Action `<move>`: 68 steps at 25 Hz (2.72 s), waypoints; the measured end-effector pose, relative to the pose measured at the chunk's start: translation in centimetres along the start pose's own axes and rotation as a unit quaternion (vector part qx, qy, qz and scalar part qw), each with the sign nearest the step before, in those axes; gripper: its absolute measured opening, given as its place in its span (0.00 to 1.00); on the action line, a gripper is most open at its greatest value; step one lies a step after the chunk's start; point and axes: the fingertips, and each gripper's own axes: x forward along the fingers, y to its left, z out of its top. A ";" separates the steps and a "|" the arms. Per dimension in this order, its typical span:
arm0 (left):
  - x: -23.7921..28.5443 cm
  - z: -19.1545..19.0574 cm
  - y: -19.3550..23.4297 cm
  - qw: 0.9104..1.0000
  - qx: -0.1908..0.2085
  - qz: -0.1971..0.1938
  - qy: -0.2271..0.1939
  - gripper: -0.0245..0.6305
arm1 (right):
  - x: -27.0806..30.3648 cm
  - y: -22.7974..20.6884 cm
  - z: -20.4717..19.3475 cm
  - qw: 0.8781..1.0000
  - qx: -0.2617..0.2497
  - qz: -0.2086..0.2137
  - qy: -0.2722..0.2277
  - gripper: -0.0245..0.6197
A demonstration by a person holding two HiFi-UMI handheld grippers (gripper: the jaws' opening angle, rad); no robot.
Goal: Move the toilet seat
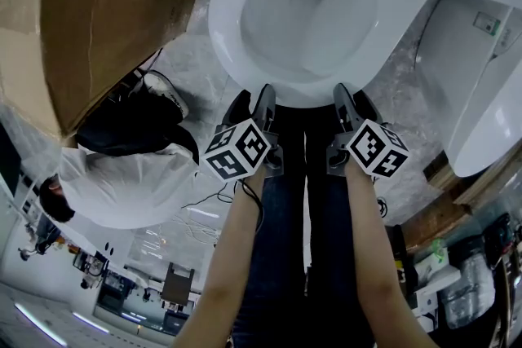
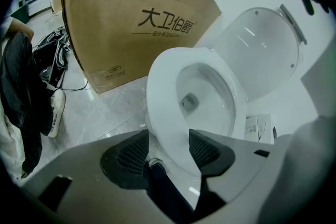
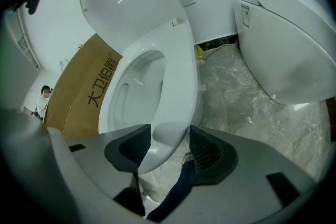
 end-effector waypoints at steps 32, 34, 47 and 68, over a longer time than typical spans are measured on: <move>-0.2 0.5 -0.7 1.000 0.001 0.010 -0.004 0.39 | 0.4 0.2 -0.2 1.000 -0.015 -0.008 0.022 0.45; -0.3 0.5 -0.8 1.000 0.003 0.011 -0.005 0.39 | 0.3 0.2 -0.1 1.000 -0.015 -0.008 0.021 0.45; -3.1 1.1 -1.9 1.000 0.018 0.009 -0.017 0.37 | -1.7 1.3 0.6 1.000 -0.016 0.005 -0.006 0.45; -6.7 2.2 -3.9 0.998 0.025 -0.007 -0.061 0.33 | -4.1 3.3 1.6 0.993 0.087 0.059 -0.050 0.41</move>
